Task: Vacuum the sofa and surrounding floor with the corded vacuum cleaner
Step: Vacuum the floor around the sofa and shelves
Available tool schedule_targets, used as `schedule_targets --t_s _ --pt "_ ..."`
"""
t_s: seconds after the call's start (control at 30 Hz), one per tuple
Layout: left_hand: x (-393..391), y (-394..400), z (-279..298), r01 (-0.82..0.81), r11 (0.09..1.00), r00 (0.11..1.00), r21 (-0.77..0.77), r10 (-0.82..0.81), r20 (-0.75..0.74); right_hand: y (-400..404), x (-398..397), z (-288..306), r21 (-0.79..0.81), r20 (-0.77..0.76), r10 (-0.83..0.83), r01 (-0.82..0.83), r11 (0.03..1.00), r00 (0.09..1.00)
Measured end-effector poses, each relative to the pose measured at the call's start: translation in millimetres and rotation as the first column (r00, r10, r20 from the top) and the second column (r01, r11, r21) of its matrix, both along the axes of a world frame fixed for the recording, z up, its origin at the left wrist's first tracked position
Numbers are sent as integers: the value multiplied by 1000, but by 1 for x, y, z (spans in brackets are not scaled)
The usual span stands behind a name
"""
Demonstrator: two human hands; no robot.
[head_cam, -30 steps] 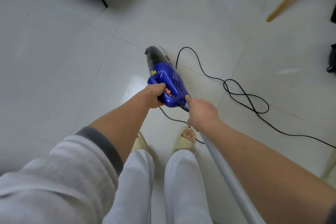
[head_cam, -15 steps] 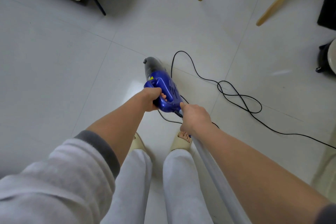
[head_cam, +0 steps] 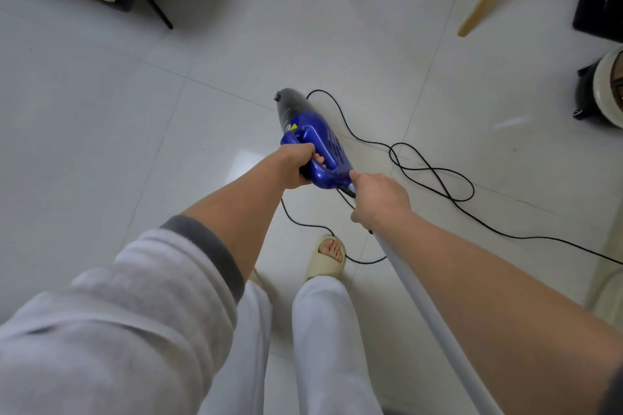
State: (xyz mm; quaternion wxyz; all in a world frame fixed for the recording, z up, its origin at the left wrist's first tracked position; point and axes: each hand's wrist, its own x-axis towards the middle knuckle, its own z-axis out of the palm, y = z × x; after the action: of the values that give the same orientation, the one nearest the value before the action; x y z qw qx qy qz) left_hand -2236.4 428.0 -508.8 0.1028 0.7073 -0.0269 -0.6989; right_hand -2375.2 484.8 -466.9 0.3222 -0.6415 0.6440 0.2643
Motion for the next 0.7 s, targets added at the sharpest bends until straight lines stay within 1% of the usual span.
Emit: schedule_targets --t_s 0.13,0.23,0.37,0.5,0.7 --pt "-8 -18 -13 59 998 998 -25 -59 16 -10 -6 -17 -19 24 -44 44 999 999" --pt "-9 -26 -23 88 995 996 -47 -87 34 -16 -6 -25 -23 40 -48 49 999 998" --pt "-11 -27 -35 76 996 997 -49 -74 36 -19 -12 -29 -24 39 -37 38 999 999" --pt "-19 -16 -33 97 995 995 -31 -97 26 -7 -20 -24 -15 41 -43 44 999 998" --pt "-44 -1 -21 161 987 987 -15 -161 -2 21 -39 -11 20 41 -148 147 989 988"
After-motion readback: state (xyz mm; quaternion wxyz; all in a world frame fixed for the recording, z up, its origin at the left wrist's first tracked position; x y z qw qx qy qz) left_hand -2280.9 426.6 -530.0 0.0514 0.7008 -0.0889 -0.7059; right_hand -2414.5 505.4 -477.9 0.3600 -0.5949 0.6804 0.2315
